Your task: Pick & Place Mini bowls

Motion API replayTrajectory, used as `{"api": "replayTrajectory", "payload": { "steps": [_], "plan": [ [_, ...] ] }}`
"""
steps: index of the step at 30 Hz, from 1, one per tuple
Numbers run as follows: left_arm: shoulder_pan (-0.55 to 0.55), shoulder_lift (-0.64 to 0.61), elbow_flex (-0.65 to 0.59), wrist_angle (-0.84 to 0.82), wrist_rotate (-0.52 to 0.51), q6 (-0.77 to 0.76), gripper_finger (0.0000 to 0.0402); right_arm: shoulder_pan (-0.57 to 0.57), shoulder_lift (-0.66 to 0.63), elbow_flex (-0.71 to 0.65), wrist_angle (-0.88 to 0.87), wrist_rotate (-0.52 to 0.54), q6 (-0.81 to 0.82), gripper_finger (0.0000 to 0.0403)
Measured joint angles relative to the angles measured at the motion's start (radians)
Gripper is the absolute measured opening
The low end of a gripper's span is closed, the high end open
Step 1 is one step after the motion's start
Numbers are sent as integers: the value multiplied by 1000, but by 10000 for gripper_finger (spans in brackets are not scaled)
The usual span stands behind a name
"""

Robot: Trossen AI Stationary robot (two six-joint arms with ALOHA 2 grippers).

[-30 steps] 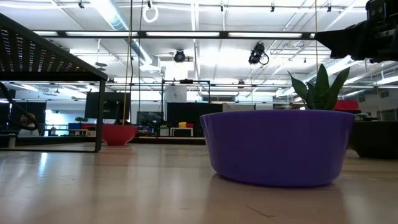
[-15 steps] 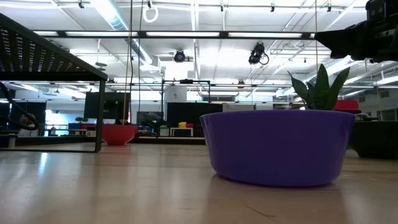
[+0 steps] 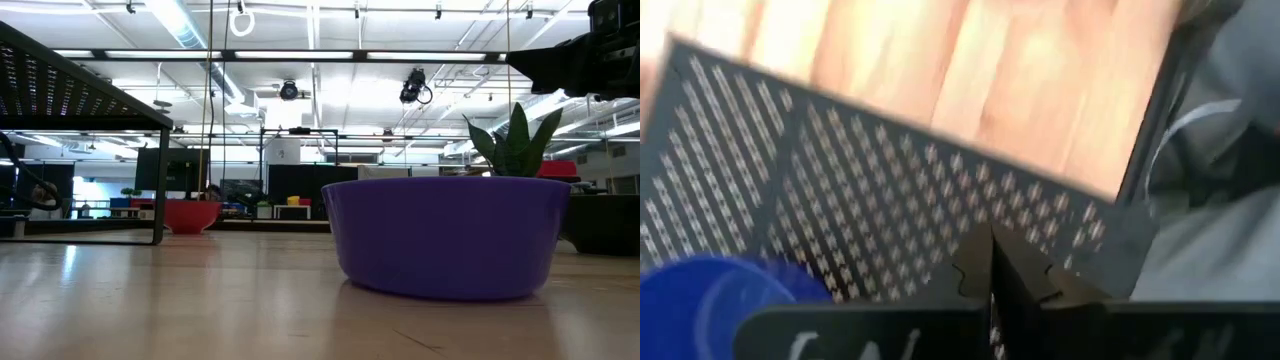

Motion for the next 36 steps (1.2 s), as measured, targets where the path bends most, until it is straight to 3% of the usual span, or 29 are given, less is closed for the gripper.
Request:
{"api": "replayTrajectory", "payload": {
  "steps": [3, 13, 29, 36],
  "plan": [
    [5, 0, -31, -1, 61, -1, 3, 0, 0, 0, 0, 0, 0, 9],
    [-20, 0, -42, 1, 65, -48, 5, 0, 0, 0, 0, 0, 0, 9],
    [-55, 0, -42, 3, -8, -105, 3, 0, 0, 0, 0, 0, 0, 9],
    [-94, 0, -42, 7, -89, -158, 5, 0, 0, 0, 0, 0, 0, 9]
  ]
}}
